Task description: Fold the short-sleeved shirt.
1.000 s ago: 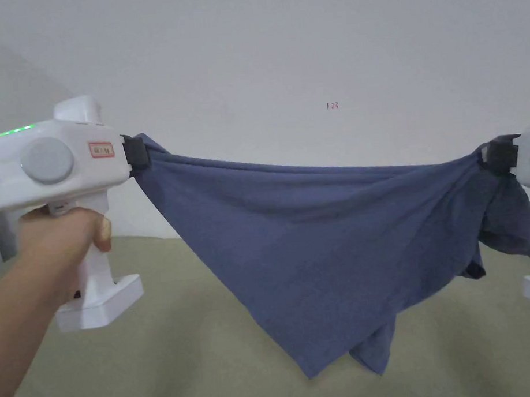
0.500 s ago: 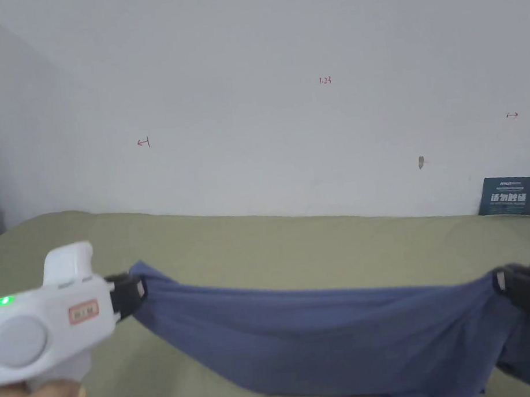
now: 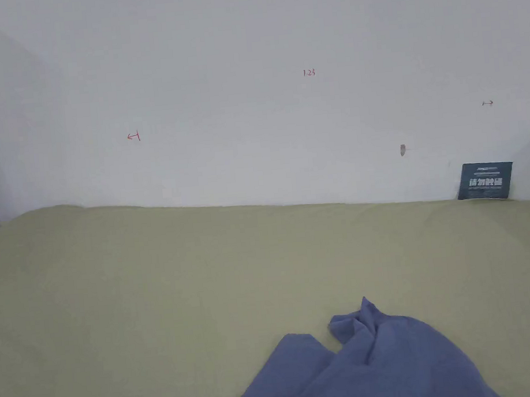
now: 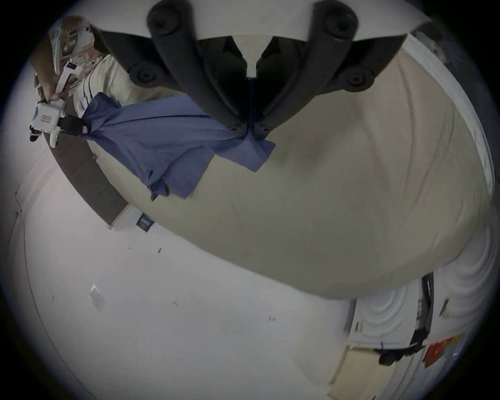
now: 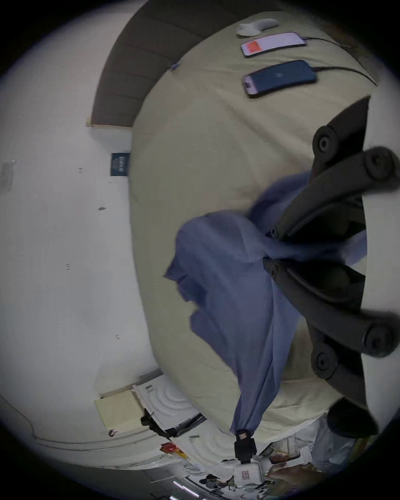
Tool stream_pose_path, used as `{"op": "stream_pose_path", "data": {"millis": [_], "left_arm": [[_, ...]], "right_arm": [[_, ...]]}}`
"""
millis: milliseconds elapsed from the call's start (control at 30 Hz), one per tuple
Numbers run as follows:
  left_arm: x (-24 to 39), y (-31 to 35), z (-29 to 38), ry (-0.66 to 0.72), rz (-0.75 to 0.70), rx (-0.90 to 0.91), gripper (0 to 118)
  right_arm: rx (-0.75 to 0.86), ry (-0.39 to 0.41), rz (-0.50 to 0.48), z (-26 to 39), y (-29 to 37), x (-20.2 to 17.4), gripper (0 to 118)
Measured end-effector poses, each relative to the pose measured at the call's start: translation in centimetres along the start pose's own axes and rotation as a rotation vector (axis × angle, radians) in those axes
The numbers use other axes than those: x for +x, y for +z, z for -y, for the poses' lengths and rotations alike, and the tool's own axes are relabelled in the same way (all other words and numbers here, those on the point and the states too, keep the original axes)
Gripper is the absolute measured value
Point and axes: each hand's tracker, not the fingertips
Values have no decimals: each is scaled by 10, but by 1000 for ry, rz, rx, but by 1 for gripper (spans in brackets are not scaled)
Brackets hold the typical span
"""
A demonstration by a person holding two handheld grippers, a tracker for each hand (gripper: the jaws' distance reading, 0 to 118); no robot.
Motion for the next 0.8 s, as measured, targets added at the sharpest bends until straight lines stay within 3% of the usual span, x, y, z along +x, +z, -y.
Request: {"op": "stream_pose_path", "data": {"millis": [233, 267, 300, 333, 367, 400, 533, 733, 767, 800], "left_arm": [[-8, 3, 31, 27, -33, -100, 8], [-8, 4, 34, 29, -24, -115, 29], [-7, 5, 35, 36, -18, -122, 63], [-5, 8, 36, 34, -18, -118, 92], [-2, 12, 36, 27, -18, -102, 107], [1, 16, 35, 20, 2, -79, 106], [27, 45, 14, -38, 70, 51, 106], [89, 81, 3, -306, -42, 427, 104], [96, 84, 4, -319, -48, 461, 101], [98, 85, 6, -316, -46, 472, 90]], "right_arm": [[-67, 11, 14, 25, 1, -5, 9], [-60, 5, 12, 24, 2, -6, 18], [-53, -2, 0, 24, 4, -6, 35], [-42, -3, -14, 22, 6, -7, 64], [-6, 12, -17, 22, 12, -9, 102], [39, 25, -2, 19, 18, -12, 113], [220, 2, -19, 4, 47, -22, 113], [464, 101, 152, -11, 83, -57, 111], [490, 106, 167, -8, 86, -62, 102], [515, 108, 179, -6, 90, -65, 84]]}}
